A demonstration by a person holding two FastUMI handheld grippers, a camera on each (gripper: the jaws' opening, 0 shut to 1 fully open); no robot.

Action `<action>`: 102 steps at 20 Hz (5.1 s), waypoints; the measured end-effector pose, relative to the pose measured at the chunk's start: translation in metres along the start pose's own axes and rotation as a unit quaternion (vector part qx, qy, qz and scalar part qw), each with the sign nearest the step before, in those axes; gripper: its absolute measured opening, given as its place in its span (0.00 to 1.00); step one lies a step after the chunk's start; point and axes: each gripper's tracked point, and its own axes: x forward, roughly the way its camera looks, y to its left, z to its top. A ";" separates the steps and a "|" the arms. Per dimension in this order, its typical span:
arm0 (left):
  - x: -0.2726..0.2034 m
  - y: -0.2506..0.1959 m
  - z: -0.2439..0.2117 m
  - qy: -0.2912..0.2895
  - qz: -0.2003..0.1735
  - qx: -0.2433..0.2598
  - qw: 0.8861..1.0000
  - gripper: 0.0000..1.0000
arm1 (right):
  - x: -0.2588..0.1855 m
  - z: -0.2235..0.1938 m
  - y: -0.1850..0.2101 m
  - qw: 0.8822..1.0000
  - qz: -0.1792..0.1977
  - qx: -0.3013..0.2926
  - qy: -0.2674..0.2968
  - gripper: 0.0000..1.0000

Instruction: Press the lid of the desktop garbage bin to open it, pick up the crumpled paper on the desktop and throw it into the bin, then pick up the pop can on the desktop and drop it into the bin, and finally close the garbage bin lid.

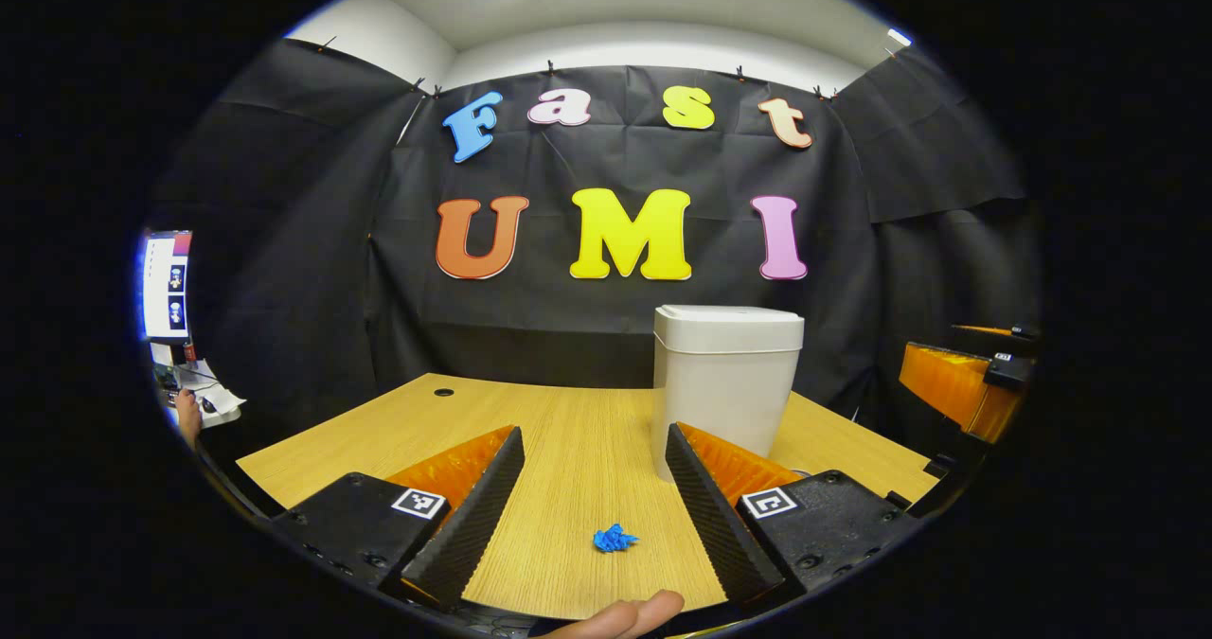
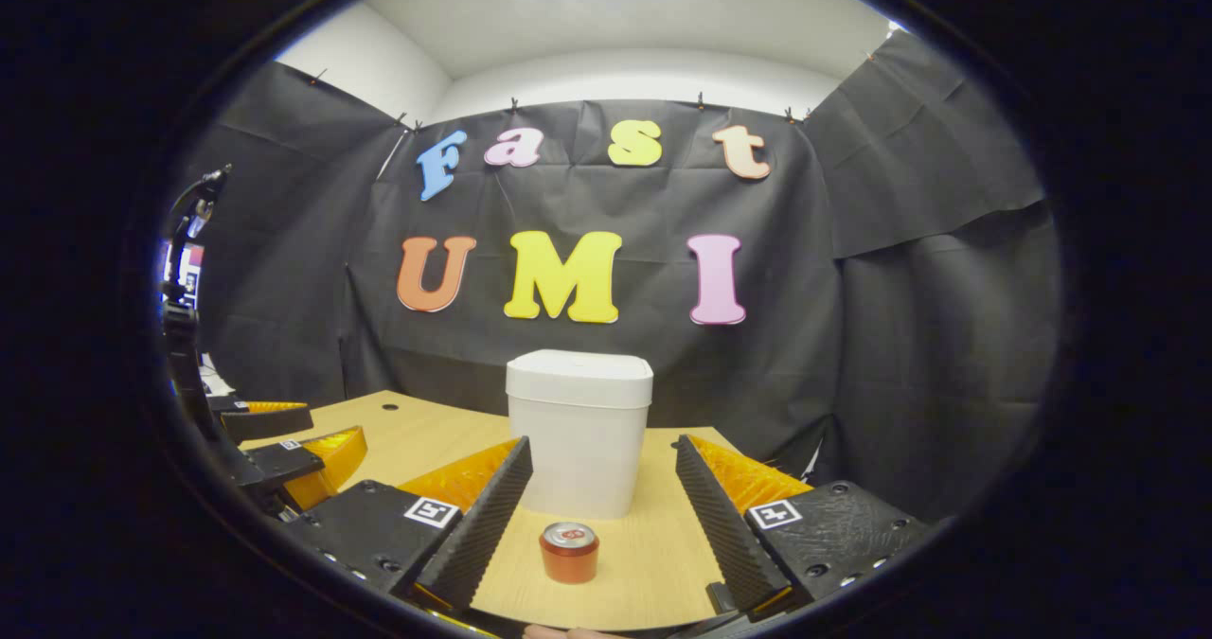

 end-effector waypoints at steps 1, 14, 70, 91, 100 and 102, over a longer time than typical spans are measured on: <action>0.000 0.000 -0.001 -0.001 0.001 -0.001 1.000 0.98 | 0.002 0.001 0.002 1.000 0.005 0.001 0.000 0.98; 0.010 0.022 -0.015 0.026 0.022 -0.007 0.999 0.98 | 0.074 0.029 0.045 0.997 0.070 0.021 0.021 0.92; 0.045 0.032 -0.060 0.071 0.000 0.004 0.997 0.98 | 0.148 0.041 0.030 0.990 -0.039 0.023 0.130 0.96; 0.071 0.002 -0.208 0.266 -0.127 -0.070 0.953 0.91 | 0.014 -0.130 0.059 0.986 0.041 0.047 0.153 0.95; 0.071 -0.005 -0.220 0.282 -0.107 -0.002 0.954 0.88 | 0.021 -0.210 0.045 0.966 0.059 0.050 0.247 0.96; 0.071 -0.005 -0.220 0.282 -0.106 0.014 0.953 0.87 | 0.027 -0.213 0.045 0.963 0.068 0.047 0.257 0.96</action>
